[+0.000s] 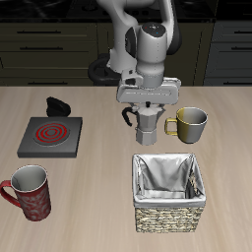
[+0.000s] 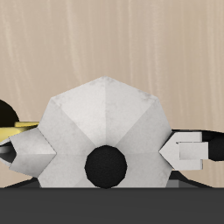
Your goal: Place the moka pot on the stove and turn off the stove
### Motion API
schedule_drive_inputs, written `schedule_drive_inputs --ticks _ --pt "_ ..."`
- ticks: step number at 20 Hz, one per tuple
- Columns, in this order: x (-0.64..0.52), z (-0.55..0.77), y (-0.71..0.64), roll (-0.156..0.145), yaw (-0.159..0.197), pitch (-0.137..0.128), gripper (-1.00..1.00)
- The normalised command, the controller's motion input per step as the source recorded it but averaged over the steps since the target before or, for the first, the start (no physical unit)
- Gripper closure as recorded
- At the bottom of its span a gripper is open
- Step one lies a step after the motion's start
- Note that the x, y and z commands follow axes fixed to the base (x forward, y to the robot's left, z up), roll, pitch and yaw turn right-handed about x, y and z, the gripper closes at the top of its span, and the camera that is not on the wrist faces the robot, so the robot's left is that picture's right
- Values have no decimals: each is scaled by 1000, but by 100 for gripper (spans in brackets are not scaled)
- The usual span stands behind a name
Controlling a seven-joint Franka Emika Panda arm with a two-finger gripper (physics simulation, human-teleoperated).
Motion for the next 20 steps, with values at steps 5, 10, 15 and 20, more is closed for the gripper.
schedule_drive_inputs --ticks 5,10,15,20 --pt "16 33 -25 8 -1 -16 100" --pt "31 47 -29 0 2 -11 100" --pt "15 97 -36 -7 9 -23 100" --pt "11 148 -20 2 18 -34 100"
